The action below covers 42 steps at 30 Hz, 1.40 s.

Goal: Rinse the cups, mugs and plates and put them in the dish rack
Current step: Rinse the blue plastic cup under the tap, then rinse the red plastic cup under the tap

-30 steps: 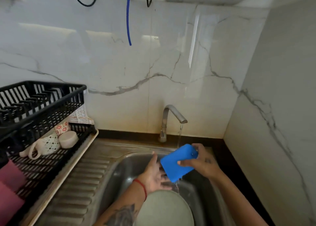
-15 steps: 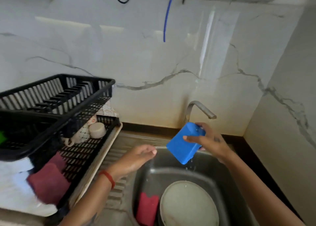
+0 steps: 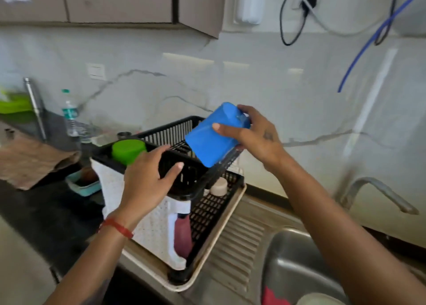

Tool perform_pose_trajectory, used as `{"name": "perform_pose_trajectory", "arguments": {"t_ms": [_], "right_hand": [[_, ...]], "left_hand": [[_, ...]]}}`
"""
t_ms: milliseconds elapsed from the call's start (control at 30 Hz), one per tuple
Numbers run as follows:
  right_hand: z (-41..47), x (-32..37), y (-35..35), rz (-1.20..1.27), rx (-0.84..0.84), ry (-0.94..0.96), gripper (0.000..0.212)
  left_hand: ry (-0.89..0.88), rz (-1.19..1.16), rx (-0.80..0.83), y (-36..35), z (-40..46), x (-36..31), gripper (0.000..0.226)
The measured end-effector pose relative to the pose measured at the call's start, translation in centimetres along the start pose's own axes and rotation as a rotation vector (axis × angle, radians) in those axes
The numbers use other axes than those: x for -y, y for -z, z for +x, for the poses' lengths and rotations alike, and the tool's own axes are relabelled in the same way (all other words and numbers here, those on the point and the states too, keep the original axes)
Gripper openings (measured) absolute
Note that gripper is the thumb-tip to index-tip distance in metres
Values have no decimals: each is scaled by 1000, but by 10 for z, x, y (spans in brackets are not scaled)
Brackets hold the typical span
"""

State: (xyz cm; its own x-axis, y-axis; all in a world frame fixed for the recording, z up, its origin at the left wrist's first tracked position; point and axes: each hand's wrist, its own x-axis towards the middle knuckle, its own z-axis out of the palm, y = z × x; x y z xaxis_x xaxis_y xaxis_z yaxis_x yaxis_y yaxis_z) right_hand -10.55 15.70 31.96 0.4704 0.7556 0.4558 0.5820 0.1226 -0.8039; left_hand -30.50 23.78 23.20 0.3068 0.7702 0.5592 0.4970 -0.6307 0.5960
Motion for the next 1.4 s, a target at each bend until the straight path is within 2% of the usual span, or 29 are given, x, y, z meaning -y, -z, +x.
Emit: {"name": "perform_pose_trajectory", "arguments": {"t_ms": [100,133,233,400,567,700,900,1000,1067,1200,1300,1400], "right_hand": [[10,5,-54,-27,121,2,85],[12,3,-68,-37,157,-2,86],[15,-4,-103,-85,219,-26,86],[14,-15,-135,-295,281,-44,86],[12,-15,-157,-501,392,1,91],[4,-19,-167,-625,474,30,78],[0,-9,-156,-731,548,66,79],[-4,-3,-134,-576,462,86,77],[-9,-3,-110,-504,375,122,74],[-24,-19,-53,-425,266,113,65],[-47,-45,-7,-435,180,83,55],[-80,-82,32,-420,131,-29,47]], "left_hand": [[203,32,-58,2,-8,39,72],[220,16,-69,1,-10,48,78],[163,27,-92,-2,-16,69,83],[54,99,-94,-10,-24,84,86],[22,132,-78,-6,-25,87,89],[8,178,-49,-2,-27,92,92],[38,52,20,5,-29,84,88],[76,6,97,12,-31,70,86],[25,4,139,13,-35,53,81],[-166,-19,115,9,-47,10,79],[-345,-27,59,-3,-62,-18,69],[-489,-30,80,-32,-83,-39,60]]}}
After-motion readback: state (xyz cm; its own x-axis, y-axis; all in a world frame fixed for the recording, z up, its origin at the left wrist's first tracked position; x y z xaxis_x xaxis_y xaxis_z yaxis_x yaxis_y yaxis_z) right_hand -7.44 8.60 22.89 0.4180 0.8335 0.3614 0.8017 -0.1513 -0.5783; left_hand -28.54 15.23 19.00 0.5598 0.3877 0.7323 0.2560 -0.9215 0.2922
